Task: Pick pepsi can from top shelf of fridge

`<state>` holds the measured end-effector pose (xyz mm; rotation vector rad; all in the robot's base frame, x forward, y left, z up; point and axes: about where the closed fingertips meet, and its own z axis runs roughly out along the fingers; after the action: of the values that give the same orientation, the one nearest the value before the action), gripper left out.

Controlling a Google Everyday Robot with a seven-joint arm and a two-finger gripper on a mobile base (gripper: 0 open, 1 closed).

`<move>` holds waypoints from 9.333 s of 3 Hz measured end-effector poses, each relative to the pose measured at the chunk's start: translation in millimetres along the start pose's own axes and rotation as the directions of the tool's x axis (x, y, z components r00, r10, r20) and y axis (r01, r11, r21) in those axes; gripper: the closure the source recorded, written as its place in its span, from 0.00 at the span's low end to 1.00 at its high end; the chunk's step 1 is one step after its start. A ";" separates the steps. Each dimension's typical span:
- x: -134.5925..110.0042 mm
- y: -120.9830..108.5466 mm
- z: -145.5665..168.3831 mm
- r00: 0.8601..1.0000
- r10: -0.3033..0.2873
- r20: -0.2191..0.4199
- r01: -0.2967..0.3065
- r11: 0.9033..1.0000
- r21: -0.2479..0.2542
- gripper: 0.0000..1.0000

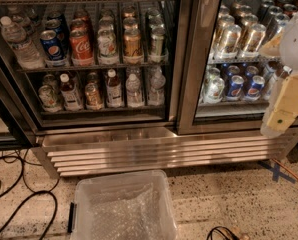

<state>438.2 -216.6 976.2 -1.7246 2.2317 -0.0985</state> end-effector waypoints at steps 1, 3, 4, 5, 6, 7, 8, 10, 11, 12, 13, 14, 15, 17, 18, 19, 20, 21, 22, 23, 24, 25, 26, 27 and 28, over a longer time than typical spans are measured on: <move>0.0 0.0 0.0 1.000 0.000 0.000 0.000 1.000 0.000 0.00; -33.1 -37.1 22.0 0.978 0.180 0.109 -0.180 0.984 -0.006 0.00; -33.2 -37.1 22.0 0.978 0.180 0.109 -0.180 0.984 -0.006 0.00; -48.4 -40.7 25.2 0.962 0.213 0.169 -0.221 0.975 0.027 0.00; -88.6 -56.8 19.5 0.905 0.296 0.307 -0.335 0.939 0.081 0.00; -120.1 -78.1 10.0 0.839 0.344 0.421 -0.427 0.896 0.120 0.00; -120.1 -78.1 10.0 0.839 0.344 0.421 -0.427 0.896 0.120 0.00; -170.8 -89.7 44.5 0.774 0.355 0.525 -0.498 0.853 0.158 0.00; -198.5 -116.7 48.6 0.722 0.339 0.603 -0.557 0.802 0.215 0.00; -201.6 -143.7 48.9 0.672 0.366 0.644 -0.606 0.771 0.194 0.00; -203.6 -147.2 43.0 0.665 0.365 0.651 -0.609 0.769 0.192 0.00; -222.2 -159.5 52.0 0.637 0.333 0.695 -0.611 0.767 0.193 0.00; -255.5 -184.6 56.7 0.590 0.282 0.757 -0.613 0.766 0.192 0.00; -285.3 -202.9 59.5 0.566 0.253 0.785 -0.616 0.763 0.198 0.00; -302.4 -219.9 61.4 0.527 0.223 0.820 -0.629 0.752 0.199 0.00; -323.7 -253.7 48.9 0.468 0.163 0.869 -0.654 0.725 0.216 0.00; -334.0 -277.1 36.1 0.432 0.132 0.892 -0.678 0.700 0.224 0.15; -342.4 -291.1 27.0 0.406 0.114 0.907 -0.696 0.682 0.226 0.13; -353.1 -292.9 30.1 0.387 0.118 0.915 -0.702 0.681 0.209 0.11; -361.3 -290.7 37.7 0.376 0.126 0.918 -0.704 0.683 0.194 0.08; -368.2 -286.4 53.0 0.369 0.152 0.917 -0.705 0.689 0.169 0.09; -370.8 -292.8 62.8 0.364 0.164 0.917 -0.714 0.681 0.161 0.10; -369.1 -309.0 65.0 0.362 0.153 0.919 -0.728 0.663 0.176 0.12; -356.6 -336.9 54.6 0.370 0.123 0.921 -0.757 0.615 0.222 0.12; -346.2 -359.4 43.0 0.374 0.095 0.922 -0.781 0.569 0.258 0.12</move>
Offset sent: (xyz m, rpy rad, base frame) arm 0.0741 0.0355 -0.0059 0.2319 -0.0188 -0.2188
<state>861.9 22.4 1095.4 -0.4002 1.4861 0.0603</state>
